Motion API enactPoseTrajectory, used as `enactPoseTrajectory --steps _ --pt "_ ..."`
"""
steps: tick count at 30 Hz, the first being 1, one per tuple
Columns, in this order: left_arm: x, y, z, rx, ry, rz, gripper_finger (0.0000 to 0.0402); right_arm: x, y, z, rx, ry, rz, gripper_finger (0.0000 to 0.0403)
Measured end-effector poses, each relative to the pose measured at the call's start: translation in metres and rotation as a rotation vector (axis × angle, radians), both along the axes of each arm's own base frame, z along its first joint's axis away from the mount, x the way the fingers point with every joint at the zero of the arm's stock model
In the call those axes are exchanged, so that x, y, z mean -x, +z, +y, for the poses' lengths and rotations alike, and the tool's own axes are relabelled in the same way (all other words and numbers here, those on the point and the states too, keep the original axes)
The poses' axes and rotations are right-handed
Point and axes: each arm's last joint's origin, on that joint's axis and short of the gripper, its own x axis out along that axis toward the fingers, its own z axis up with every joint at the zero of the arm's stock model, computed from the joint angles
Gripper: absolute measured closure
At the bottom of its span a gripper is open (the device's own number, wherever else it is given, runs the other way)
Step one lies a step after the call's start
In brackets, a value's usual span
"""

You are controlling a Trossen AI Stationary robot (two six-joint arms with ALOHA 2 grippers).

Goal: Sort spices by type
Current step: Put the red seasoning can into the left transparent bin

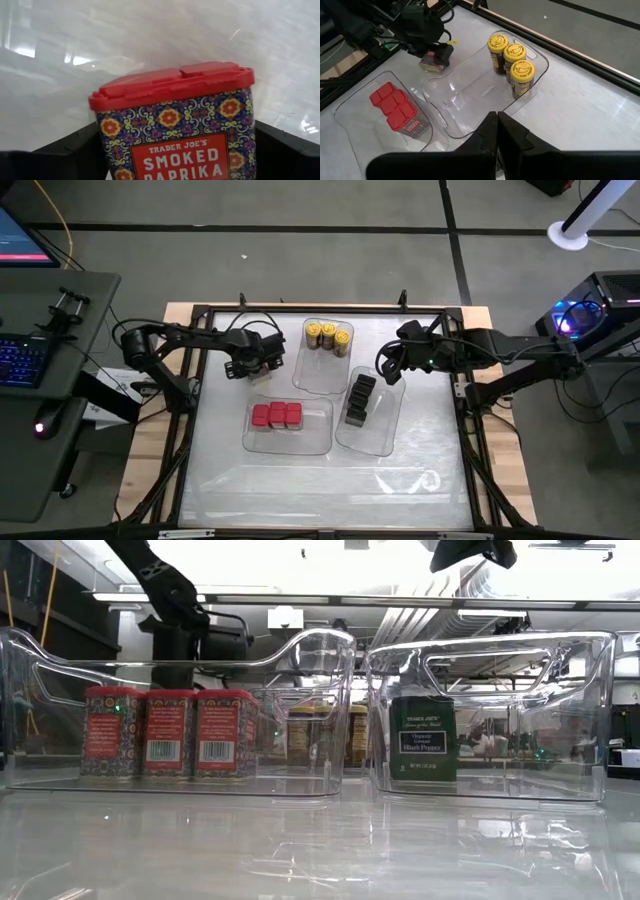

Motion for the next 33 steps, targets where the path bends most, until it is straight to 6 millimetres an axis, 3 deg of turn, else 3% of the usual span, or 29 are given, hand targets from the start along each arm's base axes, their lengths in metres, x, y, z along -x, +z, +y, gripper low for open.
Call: enactPoseTrajectory --steps 33 --pt "-0.0020 0.0056 0.0011 -0.100 0.030 -0.034 0.0050 0.0000 0.0000 -0.0001 0.071 0.064 0.043 0.0402"
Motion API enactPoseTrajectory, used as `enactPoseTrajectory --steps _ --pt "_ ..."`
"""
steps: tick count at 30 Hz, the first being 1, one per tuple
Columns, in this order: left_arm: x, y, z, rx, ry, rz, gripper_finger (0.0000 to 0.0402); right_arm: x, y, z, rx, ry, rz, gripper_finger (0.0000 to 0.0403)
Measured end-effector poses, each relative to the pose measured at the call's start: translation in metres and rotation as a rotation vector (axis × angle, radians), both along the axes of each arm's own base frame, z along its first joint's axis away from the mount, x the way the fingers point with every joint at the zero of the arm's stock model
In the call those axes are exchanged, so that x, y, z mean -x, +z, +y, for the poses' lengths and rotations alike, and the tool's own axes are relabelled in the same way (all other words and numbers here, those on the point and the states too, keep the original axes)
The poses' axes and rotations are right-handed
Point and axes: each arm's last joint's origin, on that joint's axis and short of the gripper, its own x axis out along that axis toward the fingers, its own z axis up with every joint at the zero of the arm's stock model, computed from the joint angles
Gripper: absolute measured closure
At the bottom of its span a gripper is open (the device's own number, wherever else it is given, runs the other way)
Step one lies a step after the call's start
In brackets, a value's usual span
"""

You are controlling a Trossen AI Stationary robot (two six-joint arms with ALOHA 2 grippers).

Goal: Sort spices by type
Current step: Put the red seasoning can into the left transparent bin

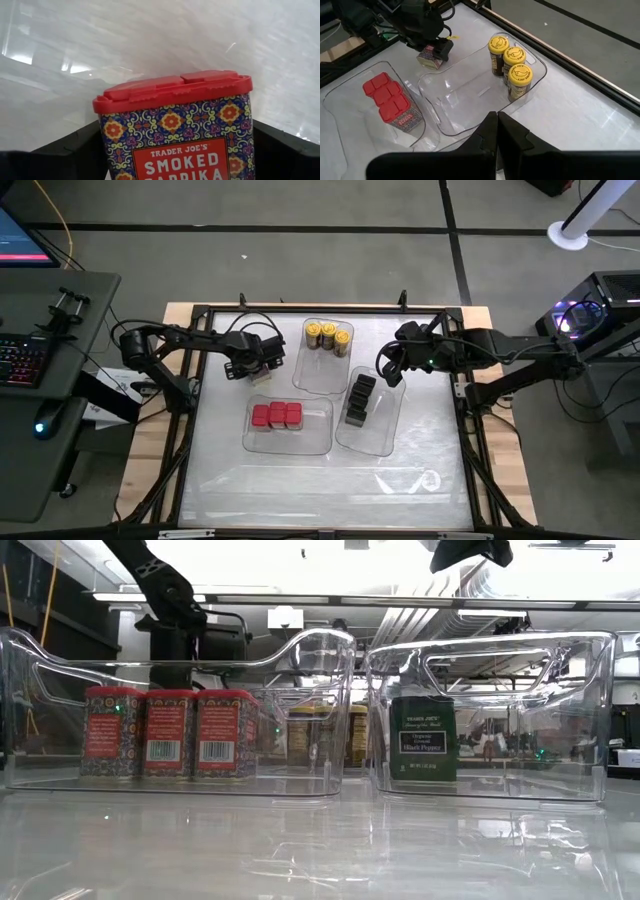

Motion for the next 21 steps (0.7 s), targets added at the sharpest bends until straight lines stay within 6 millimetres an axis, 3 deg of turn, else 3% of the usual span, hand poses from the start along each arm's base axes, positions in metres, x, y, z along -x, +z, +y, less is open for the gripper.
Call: enactPoseTrajectory --steps 7,15,18,21 --pt "0.001 0.000 0.000 -0.007 0.002 0.010 0.0058 0.000 0.000 0.000 0.000 0.000 0.000 0.0402" --pt "0.001 0.003 0.001 -0.006 -0.003 0.013 0.0135 0.000 0.000 0.000 0.001 0.000 0.000 0.0402" --pt "-0.001 0.016 0.006 -0.039 -0.083 -0.001 0.0137 0.000 0.000 0.000 0.001 0.000 0.000 0.0402" --pt "-0.005 0.055 0.020 -0.136 -0.178 -0.097 0.0136 0.000 0.000 0.000 0.001 0.000 0.000 0.0402"
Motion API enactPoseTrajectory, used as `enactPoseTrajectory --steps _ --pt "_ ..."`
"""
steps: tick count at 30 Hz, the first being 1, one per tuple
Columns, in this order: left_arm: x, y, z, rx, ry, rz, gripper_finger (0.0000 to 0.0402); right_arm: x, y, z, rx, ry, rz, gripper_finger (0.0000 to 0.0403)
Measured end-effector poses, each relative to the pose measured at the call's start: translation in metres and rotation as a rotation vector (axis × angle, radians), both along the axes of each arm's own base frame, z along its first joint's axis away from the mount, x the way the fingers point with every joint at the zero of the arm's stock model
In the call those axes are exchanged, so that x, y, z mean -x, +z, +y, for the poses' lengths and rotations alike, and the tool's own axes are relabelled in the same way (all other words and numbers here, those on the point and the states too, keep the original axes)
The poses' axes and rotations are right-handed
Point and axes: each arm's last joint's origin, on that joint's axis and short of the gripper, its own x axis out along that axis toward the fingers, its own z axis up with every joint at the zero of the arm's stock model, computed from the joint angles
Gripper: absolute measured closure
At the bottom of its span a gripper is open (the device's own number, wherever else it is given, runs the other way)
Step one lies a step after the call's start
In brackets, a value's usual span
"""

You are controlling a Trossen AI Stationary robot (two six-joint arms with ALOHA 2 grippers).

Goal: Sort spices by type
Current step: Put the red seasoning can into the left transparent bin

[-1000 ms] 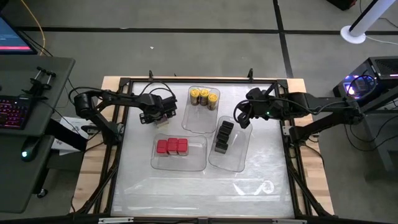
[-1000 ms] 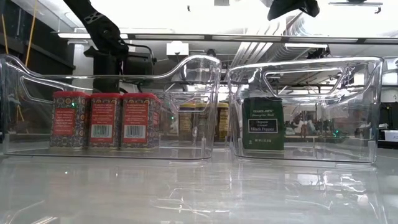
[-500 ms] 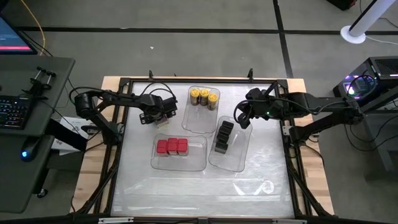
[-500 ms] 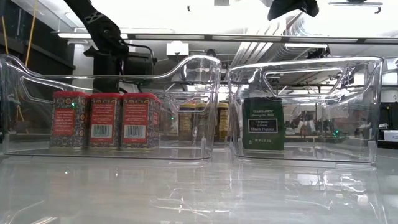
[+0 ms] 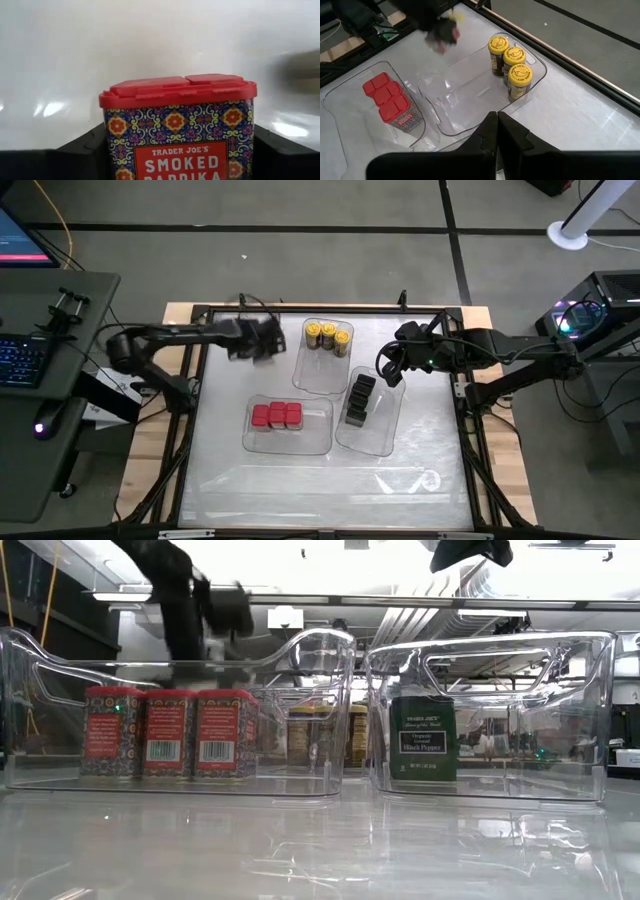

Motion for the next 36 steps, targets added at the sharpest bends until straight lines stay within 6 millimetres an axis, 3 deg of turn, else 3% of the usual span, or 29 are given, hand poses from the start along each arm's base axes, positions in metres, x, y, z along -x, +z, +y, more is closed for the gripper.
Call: enactPoseTrajectory --steps 3,6,10,12,14,18,22,26,30,36 --pt "0.000 0.052 0.008 -0.119 -0.205 -0.096 0.0120 0.000 0.000 0.000 0.000 0.000 0.000 0.0402" --pt "0.003 0.116 -0.001 -0.296 -0.511 -0.269 0.0114 0.000 0.000 0.000 -0.006 -0.005 -0.005 0.0402" --pt "0.015 0.177 -0.039 -0.456 -0.846 -0.633 0.0112 -0.004 0.004 0.000 -0.014 -0.005 -0.063 0.0402" --pt "0.022 0.200 -0.061 -0.533 -0.938 -0.809 0.0111 -0.009 0.010 0.001 -0.020 0.030 -0.139 0.0402" --pt "0.028 0.212 -0.081 -0.591 -0.995 -0.877 0.0110 -0.017 0.019 0.003 -0.008 0.091 -0.233 0.0402" --pt "0.029 0.207 -0.109 -0.665 -1.100 -0.744 0.0109 -0.031 0.039 0.003 0.007 0.202 -0.462 0.0402" --pt "0.015 0.193 -0.121 -0.772 -1.247 -0.534 0.0109 -0.045 0.053 -0.002 -0.002 0.231 -0.663 0.0402" --pt "-0.012 0.177 -0.123 -0.843 -1.378 -0.394 0.0108 -0.061 0.042 -0.013 -0.193 0.145 -0.694 0.0387" --pt "-0.039 0.158 -0.124 -0.875 -1.501 -0.311 0.0108 -0.078 0.016 -0.014 -0.322 0.066 -0.581 0.0331" --pt "-0.067 0.140 -0.127 -0.896 -1.666 -0.180 0.0108 -0.096 -0.007 -0.004 -0.471 0.052 -0.496 0.0191"
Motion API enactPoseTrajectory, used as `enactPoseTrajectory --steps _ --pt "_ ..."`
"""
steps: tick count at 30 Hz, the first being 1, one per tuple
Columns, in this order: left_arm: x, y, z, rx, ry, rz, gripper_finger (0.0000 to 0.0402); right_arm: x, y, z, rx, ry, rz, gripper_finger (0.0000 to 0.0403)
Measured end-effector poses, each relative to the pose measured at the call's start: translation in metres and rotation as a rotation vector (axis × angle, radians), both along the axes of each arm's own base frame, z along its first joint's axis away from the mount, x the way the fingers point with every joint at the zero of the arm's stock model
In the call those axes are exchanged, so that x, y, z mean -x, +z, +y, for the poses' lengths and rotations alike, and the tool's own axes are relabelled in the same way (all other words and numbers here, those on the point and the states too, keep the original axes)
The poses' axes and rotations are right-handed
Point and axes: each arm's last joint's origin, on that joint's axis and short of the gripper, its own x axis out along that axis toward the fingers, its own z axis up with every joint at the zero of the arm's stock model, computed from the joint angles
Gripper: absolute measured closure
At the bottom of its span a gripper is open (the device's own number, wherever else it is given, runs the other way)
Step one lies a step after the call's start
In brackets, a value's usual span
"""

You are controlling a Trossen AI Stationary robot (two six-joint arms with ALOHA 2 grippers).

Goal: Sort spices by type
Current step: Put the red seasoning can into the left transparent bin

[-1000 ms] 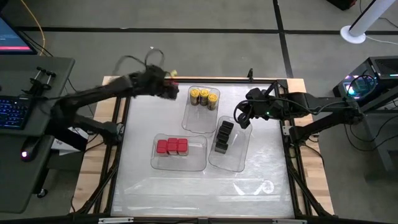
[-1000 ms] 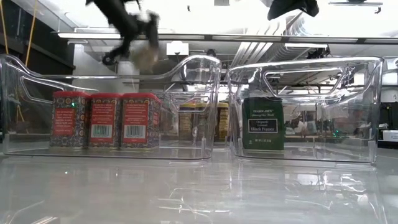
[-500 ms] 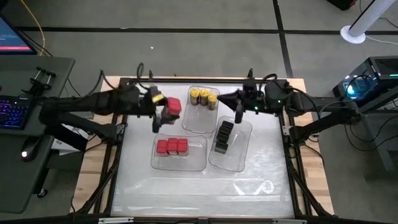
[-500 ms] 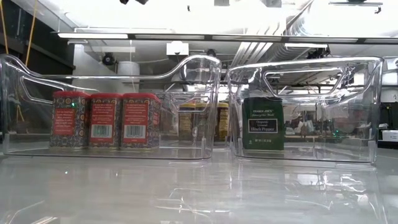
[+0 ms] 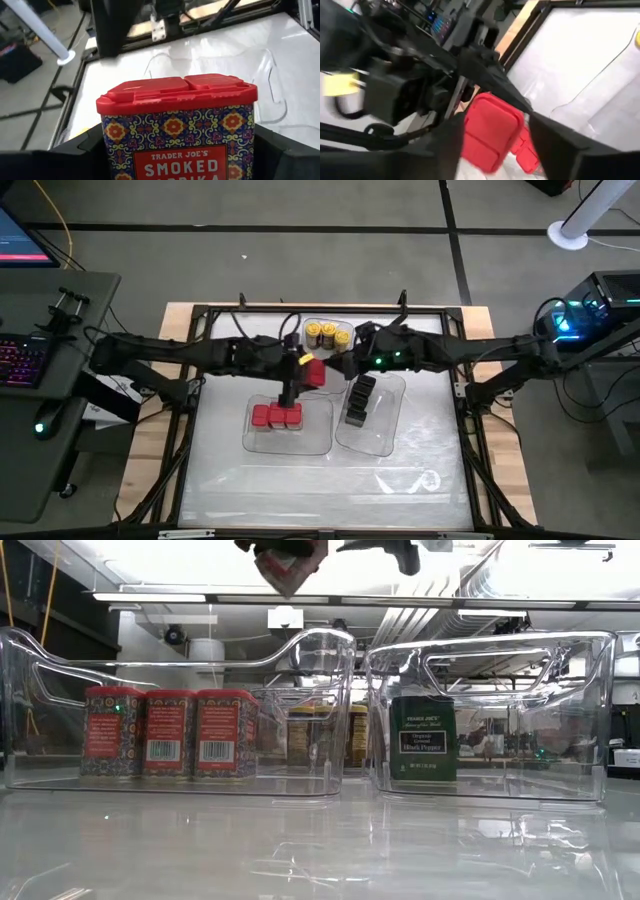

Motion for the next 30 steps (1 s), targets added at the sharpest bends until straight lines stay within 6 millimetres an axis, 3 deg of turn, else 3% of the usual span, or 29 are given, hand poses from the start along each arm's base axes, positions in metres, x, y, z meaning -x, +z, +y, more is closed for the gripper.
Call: enactPoseTrajectory --steps 4,8,15,23,30 --pt "-0.012 -0.003 0.000 -0.037 -0.028 0.010 0.0108 -0.006 -0.006 0.004 -0.025 0.026 0.014 0.0110" --pt "-0.019 -0.012 -0.001 -0.058 -0.041 0.044 0.0108 -0.008 -0.012 0.006 -0.043 0.082 0.052 0.0074" --pt "-0.028 -0.022 0.000 -0.134 -0.046 0.078 0.0108 -0.006 -0.017 0.006 -0.065 0.070 0.106 0.0070" --pt "-0.024 -0.024 0.008 -0.318 0.145 0.146 0.0108 -0.002 -0.023 0.002 -0.086 0.019 0.170 0.0070" --pt "-0.028 -0.025 0.006 -0.278 0.091 0.123 0.0108 -0.002 -0.022 -0.004 -0.059 -0.103 0.160 0.0070"
